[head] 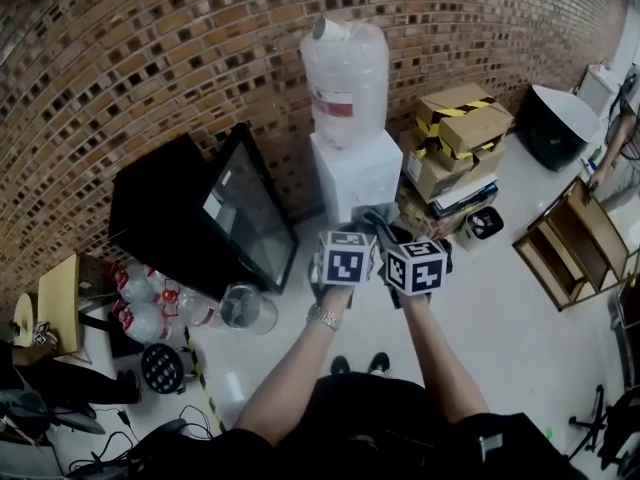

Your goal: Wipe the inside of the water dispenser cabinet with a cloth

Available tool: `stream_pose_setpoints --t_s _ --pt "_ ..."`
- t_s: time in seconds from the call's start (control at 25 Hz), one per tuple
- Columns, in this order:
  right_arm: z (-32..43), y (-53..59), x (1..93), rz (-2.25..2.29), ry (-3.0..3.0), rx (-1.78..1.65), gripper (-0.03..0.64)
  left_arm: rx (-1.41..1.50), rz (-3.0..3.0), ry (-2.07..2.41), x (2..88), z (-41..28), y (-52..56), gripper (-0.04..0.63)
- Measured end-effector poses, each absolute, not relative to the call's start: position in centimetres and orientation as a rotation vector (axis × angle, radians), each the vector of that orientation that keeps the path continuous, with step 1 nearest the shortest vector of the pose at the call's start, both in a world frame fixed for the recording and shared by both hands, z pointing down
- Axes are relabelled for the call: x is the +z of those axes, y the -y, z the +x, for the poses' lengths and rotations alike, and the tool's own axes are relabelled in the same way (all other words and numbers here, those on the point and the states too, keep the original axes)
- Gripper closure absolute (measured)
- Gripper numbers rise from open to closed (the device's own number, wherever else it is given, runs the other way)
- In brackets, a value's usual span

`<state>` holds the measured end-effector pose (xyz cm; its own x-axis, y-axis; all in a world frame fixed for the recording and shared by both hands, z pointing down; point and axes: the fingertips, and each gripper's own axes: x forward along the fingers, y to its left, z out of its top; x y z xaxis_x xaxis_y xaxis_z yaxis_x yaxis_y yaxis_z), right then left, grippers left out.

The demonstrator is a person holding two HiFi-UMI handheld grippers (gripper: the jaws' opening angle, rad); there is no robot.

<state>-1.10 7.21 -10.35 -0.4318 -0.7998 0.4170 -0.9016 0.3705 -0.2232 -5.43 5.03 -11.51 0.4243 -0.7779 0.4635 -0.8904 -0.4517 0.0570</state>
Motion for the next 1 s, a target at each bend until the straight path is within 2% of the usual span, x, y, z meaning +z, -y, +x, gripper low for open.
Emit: stream_pose_setpoints --t_s 1.0 --pt "0.4 -6.0 -10.9 1.493 2.399 0.585 0.597 0.505 2.405 1.461 -12.6 -3.7 -3.7 0.594"
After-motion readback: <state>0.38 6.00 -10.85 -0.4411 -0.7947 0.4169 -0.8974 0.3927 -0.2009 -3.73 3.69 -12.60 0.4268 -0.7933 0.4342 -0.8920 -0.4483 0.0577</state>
